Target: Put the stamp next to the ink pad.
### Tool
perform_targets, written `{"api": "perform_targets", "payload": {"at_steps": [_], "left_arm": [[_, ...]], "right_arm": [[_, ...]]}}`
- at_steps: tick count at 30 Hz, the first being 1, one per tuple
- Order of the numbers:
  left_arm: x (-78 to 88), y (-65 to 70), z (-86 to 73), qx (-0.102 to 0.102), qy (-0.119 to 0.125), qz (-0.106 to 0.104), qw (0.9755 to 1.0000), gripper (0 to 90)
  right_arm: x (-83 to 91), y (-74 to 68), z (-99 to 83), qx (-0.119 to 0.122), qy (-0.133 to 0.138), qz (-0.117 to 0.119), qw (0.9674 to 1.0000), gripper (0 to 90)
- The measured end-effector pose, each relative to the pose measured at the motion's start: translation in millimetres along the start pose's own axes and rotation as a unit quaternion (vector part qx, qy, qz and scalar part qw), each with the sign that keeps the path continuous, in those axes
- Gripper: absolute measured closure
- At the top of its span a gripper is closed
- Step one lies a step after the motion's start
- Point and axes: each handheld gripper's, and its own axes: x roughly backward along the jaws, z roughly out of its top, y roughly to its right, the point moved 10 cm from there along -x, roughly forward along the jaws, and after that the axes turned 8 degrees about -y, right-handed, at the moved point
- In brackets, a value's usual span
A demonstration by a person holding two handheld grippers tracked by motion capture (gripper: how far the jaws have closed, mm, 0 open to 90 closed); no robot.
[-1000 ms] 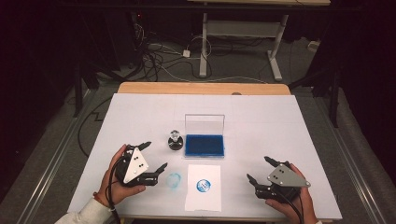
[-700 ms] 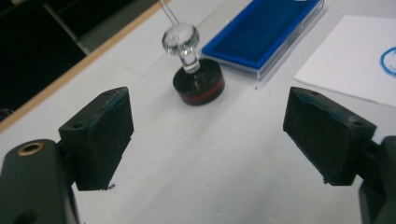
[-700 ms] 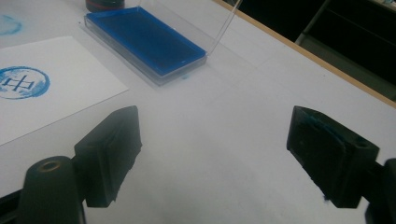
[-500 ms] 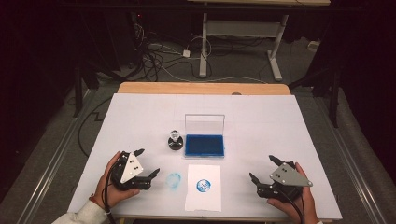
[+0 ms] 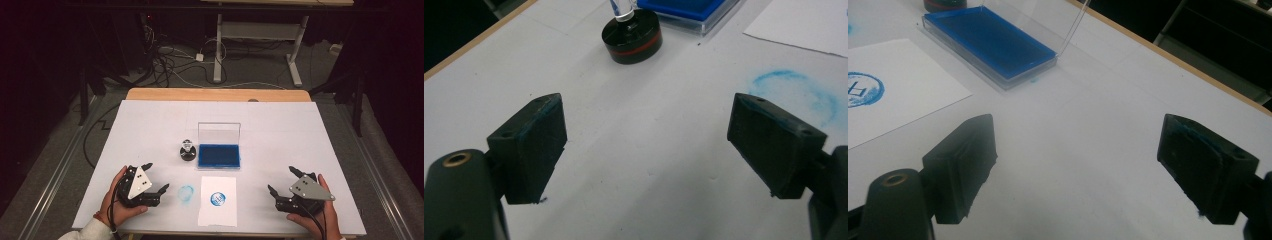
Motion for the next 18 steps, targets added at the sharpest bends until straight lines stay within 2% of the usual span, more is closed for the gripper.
{"api": "perform_targets", "payload": {"at_steps": [9, 18], "left_arm": [[0.1, 3.4, 1.0, -0.011, 0.001, -0.006, 0.9999, 15.8], [1.2, 2.5, 4.2, -0.01, 0.005, -0.004, 0.9999, 15.8]], "right_arm": [[1.6, -0.3, 1.3, 0.001, -0.001, -0.01, 1.0, 16.3], [0.9, 1.2, -2.0, -0.001, -0.006, -0.009, 0.9999, 16.3]]}}
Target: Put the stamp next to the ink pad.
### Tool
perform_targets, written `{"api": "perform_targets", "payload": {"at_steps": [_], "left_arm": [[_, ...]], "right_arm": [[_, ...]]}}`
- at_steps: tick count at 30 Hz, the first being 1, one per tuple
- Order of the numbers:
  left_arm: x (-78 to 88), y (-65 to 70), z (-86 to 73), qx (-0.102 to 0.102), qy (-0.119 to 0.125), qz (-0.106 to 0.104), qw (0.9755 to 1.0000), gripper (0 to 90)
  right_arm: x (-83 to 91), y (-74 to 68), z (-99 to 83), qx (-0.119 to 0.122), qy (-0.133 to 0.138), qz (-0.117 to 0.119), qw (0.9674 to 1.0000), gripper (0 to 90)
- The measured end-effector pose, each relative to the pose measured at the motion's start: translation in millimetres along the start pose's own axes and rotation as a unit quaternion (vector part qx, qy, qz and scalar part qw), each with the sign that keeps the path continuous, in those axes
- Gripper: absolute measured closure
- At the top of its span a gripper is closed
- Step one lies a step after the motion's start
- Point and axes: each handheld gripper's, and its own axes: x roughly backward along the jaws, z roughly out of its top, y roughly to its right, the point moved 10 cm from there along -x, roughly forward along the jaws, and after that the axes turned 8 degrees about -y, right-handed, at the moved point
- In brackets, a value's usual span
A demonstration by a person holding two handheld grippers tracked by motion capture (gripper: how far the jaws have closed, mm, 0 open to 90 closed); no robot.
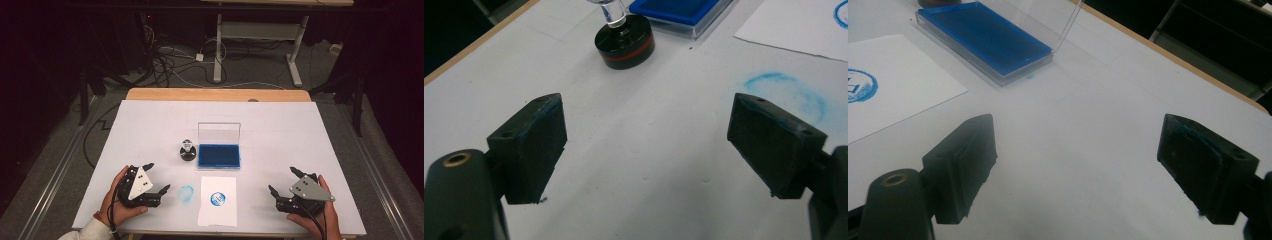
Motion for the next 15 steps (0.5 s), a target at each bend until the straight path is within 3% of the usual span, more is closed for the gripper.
{"api": "perform_targets", "payload": {"at_steps": [15], "left_arm": [[-1.6, -6.3, -1.2, 0.017, -0.001, -0.001, 0.9999, 15.8]], "right_arm": [[-5.1, 0.2, 0.8, -0.013, -0.003, 0.011, 0.9999, 16.4]]}}
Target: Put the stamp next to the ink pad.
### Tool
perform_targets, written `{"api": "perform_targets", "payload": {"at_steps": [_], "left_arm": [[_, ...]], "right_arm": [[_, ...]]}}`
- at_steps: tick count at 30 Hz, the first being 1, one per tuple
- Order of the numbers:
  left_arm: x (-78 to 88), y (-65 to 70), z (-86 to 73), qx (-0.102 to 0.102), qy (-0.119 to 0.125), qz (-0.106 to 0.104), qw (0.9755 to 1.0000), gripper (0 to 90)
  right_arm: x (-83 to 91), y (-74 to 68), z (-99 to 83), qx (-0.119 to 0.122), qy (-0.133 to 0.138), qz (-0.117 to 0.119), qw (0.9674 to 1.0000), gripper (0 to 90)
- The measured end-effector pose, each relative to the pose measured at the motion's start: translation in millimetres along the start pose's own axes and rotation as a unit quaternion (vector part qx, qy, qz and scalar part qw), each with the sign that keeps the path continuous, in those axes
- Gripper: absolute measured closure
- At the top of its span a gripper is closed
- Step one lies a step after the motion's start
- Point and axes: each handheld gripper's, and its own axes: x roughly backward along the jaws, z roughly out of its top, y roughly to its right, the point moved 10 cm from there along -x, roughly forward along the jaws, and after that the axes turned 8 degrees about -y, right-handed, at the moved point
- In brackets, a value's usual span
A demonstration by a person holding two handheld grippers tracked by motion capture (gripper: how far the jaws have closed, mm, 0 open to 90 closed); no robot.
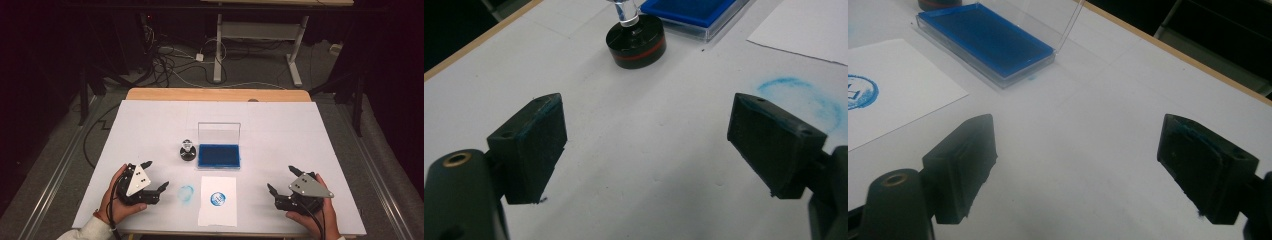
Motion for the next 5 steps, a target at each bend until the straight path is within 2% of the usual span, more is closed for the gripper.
{"api": "perform_targets", "payload": {"at_steps": [5], "left_arm": [[0.7, 0.7, 4.1, -0.004, 0.003, 0.003, 1.0, 15.8]], "right_arm": [[1.3, -0.2, -1.4, 0.007, -0.001, -0.002, 1.0, 16.3]]}}
